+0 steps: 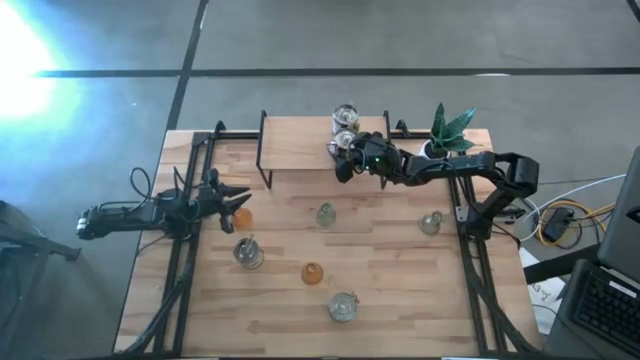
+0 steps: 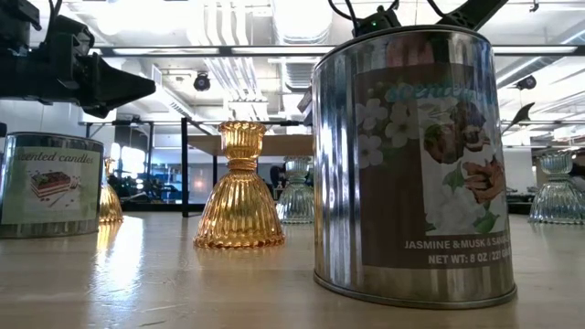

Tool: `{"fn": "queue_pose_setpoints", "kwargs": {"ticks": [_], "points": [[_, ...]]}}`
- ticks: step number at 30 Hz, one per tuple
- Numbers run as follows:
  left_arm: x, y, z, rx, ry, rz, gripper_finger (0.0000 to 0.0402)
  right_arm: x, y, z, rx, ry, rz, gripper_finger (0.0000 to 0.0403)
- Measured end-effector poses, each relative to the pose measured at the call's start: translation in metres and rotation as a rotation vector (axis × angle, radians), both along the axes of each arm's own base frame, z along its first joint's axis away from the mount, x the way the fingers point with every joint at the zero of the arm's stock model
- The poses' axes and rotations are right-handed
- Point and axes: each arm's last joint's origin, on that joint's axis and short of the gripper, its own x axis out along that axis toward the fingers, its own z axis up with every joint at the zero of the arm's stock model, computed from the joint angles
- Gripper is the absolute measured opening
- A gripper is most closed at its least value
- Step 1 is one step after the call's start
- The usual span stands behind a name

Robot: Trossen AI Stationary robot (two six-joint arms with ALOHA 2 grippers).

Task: Pick & Place candle stick holders
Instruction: Put the top brown scented candle on the shelf

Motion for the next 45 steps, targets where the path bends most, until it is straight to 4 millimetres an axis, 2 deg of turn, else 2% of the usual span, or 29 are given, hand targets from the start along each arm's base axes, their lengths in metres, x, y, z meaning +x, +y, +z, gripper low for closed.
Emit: {"fn": "queue_pose_setpoints", "kwargs": {"ticks": [5,9,15,23,31,45], "points": [[0.0,0.0,0.0,0.0,0.0,0.0,0.0092,-0.001,0.0,-0.002,-0.006,0.019,-0.006,0.0385],[0.0,0.0,0.0,0.0,0.0,0.0,0.0092,-0.001,0.0,-0.004,-0.002,0.03,-0.008,0.0393],[0.0,0.0,0.0,0.0,0.001,-0.001,0.0092,0.0,0.0,-0.003,-0.02,0.033,0.0,0.0397],[0.0,0.0,0.0,0.0,0.0,-0.001,0.0092,-0.003,0.005,0.01,-0.08,0.033,0.029,0.0399],[0.0,0.0,0.0,0.0,0.0,-0.001,0.0092,-0.003,0.011,0.009,-0.077,0.039,0.048,0.04],[0.0,0.0,0.0,0.0,0.001,0.0,0.0092,-0.017,0.02,0.014,-0.103,0.088,0.044,0.04]]}}
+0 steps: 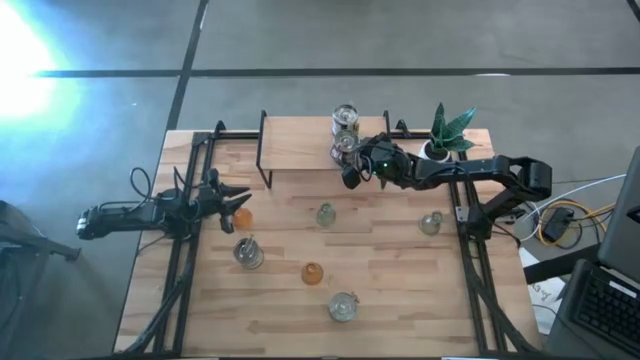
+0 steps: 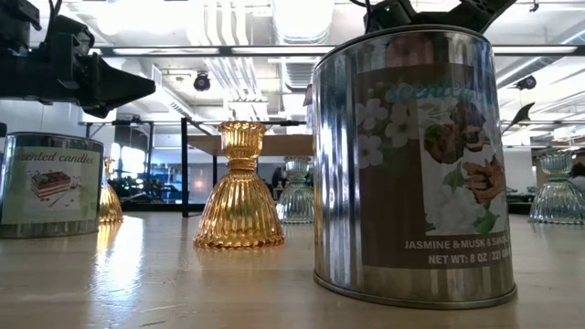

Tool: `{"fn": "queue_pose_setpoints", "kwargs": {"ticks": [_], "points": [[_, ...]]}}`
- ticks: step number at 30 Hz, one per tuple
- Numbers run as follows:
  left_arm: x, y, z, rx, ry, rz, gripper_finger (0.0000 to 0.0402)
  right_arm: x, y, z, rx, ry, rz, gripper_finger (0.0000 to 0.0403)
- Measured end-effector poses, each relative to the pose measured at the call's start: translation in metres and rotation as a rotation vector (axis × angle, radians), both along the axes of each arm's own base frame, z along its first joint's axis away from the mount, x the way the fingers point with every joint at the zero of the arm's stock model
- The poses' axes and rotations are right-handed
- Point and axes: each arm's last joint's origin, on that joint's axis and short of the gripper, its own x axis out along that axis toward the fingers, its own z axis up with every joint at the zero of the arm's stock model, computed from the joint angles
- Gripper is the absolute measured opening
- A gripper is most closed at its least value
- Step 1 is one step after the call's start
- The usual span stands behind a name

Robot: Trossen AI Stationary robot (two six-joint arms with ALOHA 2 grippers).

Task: Pick & Place candle stick holders
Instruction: Put the top brown scented candle on the shelf, then adjust the brown scented candle

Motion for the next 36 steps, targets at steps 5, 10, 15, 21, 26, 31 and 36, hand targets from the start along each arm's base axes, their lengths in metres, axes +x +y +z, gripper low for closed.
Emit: {"fn": "queue_pose_setpoints", "kwargs": {"ticks": [5,10,15,21,26,31,36], "points": [[0.0,0.0,0.0,0.0,0.0,0.0,0.0092,0.001,0.004,0.001,-0.003,-0.001,0.013,0.04],[0.0,0.0,0.0,0.0,0.001,0.0,0.0092,-0.002,0.01,0.007,-0.008,-0.01,0.029,0.04],[0.0,0.0,0.0,0.0,0.001,0.0,0.0092,-0.008,0.015,0.014,-0.02,0.013,0.016,0.04],[0.0,0.0,0.0,0.0,0.0,0.0,0.0092,-0.018,0.021,0.021,-0.003,0.033,0.02,0.04],[0.0,0.0,0.0,0.0,0.001,0.0,0.0092,-0.031,0.037,0.032,0.013,0.028,0.057,0.04],[0.0,0.0,0.0,0.0,0.001,0.0,0.0092,-0.053,0.061,0.052,0.018,0.027,0.139,0.04],[0.0,0.0,0.0,0.0,0.001,0.0,0.0092,-0.082,0.092,0.068,0.041,0.047,0.303,0.04]]}}
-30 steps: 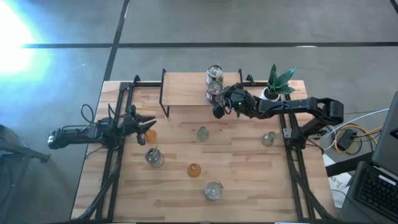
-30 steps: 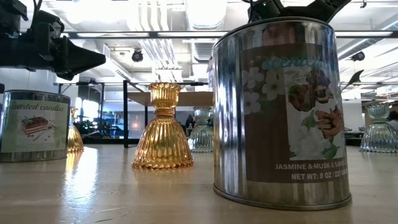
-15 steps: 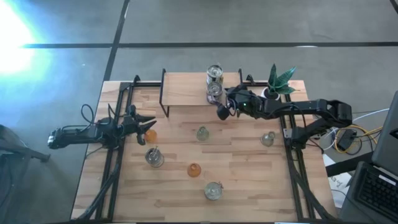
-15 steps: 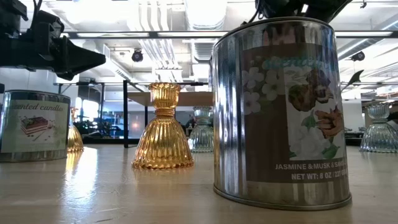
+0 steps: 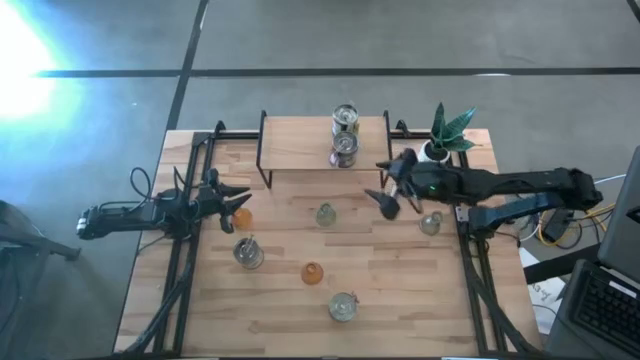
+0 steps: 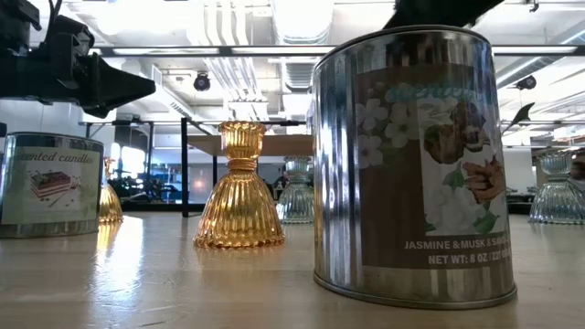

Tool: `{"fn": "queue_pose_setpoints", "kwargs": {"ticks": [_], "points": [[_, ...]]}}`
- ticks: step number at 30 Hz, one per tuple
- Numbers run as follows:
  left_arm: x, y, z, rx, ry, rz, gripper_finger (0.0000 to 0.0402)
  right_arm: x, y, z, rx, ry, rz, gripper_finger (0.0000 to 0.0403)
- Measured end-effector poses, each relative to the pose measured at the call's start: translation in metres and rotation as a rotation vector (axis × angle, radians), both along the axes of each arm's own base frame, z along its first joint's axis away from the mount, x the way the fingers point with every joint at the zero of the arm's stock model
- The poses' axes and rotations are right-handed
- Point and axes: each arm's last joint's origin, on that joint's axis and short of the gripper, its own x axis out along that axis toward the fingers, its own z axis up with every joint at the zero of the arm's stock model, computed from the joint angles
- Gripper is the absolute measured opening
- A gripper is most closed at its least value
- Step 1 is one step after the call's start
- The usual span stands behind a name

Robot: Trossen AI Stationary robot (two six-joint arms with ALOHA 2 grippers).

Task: Pick & Place candle stick holders
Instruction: Adjust the brown scented candle

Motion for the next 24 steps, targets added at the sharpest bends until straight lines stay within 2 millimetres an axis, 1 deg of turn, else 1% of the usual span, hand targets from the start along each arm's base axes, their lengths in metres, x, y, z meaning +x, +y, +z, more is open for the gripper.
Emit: {"fn": "queue_pose_setpoints", "kwargs": {"ticks": [4,7,11,15,17,20,22,24], "points": [[0.0,0.0,0.0,0.0,0.0,0.0,0.0092,-0.025,0.024,0.011,0.004,-0.016,0.121,0.04],[0.0,0.0,0.0,0.0,0.0,0.0,0.0092,-0.042,0.036,0.02,0.024,-0.058,0.183,0.04],[0.0,0.0,0.0,0.0,0.001,0.0,0.0092,-0.061,0.041,0.034,0.143,-0.184,0.188,0.04],[0.0,0.0,0.0,0.0,0.0,0.0,0.0092,-0.078,0.045,0.043,0.183,-0.244,0.246,0.04],[0.0,0.0,0.0,0.0,0.0,0.0,0.0092,-0.084,0.05,0.042,0.202,-0.218,0.346,0.04],[0.0,0.0,0.0,0.0,0.0,0.0,0.0092,-0.088,0.062,0.036,0.217,-0.152,0.552,0.04],[0.0,0.0,0.0,0.0,0.0,0.0,0.0092,-0.087,0.071,0.027,0.224,-0.1,0.631,0.04],[0.0,0.0,0.0,0.0,0.0,0.0,0.0092,-0.084,0.082,0.013,0.222,-0.039,0.655,0.04]]}}
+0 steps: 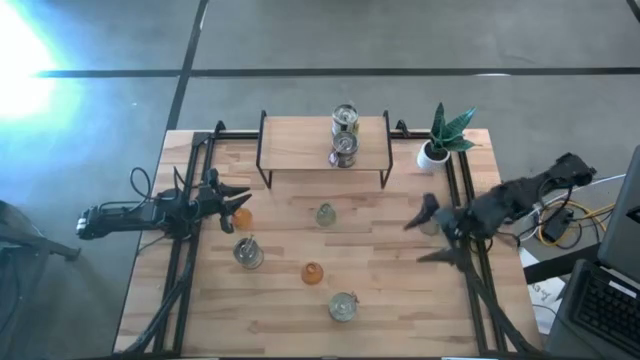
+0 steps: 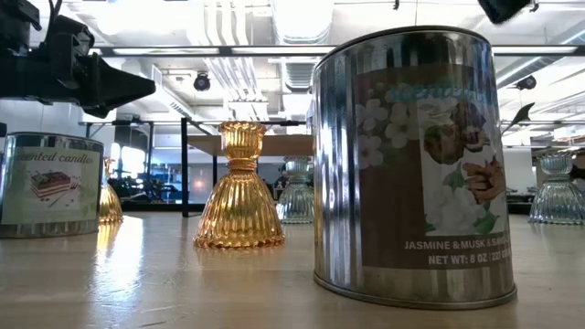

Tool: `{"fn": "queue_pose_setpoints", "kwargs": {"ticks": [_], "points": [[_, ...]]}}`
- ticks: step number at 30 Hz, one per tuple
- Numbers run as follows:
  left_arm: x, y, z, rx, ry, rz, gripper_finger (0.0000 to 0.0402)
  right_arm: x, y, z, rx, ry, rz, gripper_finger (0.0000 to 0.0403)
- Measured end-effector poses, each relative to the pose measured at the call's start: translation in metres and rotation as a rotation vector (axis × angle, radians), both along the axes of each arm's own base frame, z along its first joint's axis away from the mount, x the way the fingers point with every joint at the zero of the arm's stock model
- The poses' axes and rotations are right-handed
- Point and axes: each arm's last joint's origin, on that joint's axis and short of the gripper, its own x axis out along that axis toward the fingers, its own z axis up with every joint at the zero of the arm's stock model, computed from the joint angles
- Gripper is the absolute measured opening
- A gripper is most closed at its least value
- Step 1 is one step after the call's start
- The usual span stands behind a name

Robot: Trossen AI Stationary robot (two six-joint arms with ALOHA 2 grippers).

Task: Pick & Place candle stick holders
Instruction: Adjust the brown scented candle

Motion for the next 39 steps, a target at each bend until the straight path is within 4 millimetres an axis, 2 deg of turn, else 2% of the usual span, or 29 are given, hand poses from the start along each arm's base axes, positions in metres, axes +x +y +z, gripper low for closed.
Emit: {"fn": "queue_pose_setpoints", "kwargs": {"ticks": [5,8,15,24,32,39], "points": [[0.0,0.0,0.0,0.0,0.0,0.0,0.0092,0.011,0.025,-0.055,-0.054,0.153,-0.078,0.04],[0.0,0.0,0.0,0.0,0.0,0.0,0.0092,0.017,0.04,-0.083,-0.031,0.14,-0.1,0.04],[0.0,0.0,0.0,0.0,0.001,0.0,0.0092,0.029,0.067,-0.123,-0.033,0.127,-0.138,0.04],[0.0,0.0,0.0,0.0,0.0,0.0,0.0092,0.057,0.096,-0.152,-0.096,0.187,-0.117,0.04],[0.0,0.0,0.0,0.0,0.001,0.0,0.0092,0.084,0.123,-0.162,-0.109,0.171,-0.064,0.04],[0.0,0.0,0.0,0.0,0.001,0.0,0.0092,0.096,0.131,-0.169,-0.116,0.175,-0.07,0.04]]}}
